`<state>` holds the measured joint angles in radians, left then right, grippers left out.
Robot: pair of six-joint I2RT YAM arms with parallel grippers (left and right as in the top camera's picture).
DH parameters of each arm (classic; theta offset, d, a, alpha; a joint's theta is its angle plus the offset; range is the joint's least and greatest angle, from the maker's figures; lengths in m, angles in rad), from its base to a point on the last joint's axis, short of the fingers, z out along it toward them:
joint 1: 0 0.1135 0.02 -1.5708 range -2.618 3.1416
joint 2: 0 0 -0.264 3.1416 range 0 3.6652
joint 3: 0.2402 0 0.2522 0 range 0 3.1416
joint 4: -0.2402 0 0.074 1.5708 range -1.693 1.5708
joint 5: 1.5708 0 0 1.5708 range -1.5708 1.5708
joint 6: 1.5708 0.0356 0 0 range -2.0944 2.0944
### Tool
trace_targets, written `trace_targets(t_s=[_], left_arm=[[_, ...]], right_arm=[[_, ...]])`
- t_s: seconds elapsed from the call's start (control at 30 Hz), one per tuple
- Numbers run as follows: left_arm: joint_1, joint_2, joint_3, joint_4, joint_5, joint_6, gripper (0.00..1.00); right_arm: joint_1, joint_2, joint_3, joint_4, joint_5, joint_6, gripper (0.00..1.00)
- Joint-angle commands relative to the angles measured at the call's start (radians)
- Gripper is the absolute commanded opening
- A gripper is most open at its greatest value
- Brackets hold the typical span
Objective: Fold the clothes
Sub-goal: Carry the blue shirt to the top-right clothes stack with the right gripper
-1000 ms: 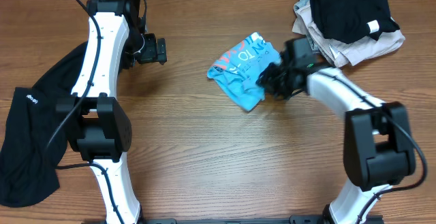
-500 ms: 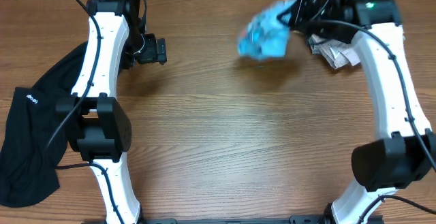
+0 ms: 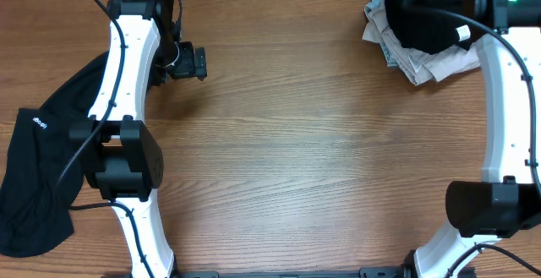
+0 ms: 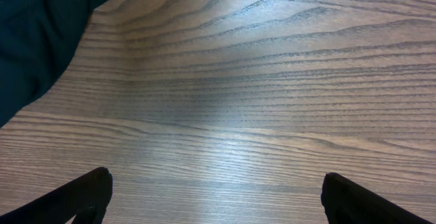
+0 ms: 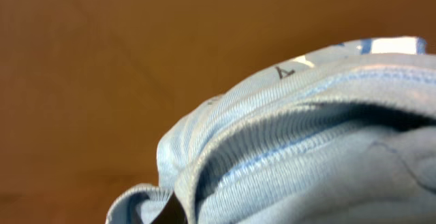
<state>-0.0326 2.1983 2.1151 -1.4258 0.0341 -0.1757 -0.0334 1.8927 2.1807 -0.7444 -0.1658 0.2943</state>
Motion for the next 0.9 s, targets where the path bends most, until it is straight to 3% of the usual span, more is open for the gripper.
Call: trace_targets(t_s=[0.0,0.23,0.47,0.63,0.87], left_arm=[[-0.007,0.006,-0.002,0.0,0.007,0.019,1.0],[-0.007,0.006,-0.002,0.018,0.007,0.019,1.0],[-0.007,0.006,-0.002,0.044,0.008,0.018,1.0],[-0.007,0.006,-0.002,0.049,0.009,0.019,1.0],[-0.007,0.006,-0.002,0.046,0.008,0.019,1.0]], right_arm=[[-0.035,0.039,0.032,0.064,0.06,-0.011,0.04],[-0.137,0.188,0.032,0.117,0.06,-0.015,0.04],[-0.222,0.335,0.031,-0.115,0.064,-0.014,0.04],[-0.272,0.38,0.031,-0.285,0.04,-0.015,0.15],[-0.293,0.287,0.033,-0.384,-0.127,-0.082,0.41]])
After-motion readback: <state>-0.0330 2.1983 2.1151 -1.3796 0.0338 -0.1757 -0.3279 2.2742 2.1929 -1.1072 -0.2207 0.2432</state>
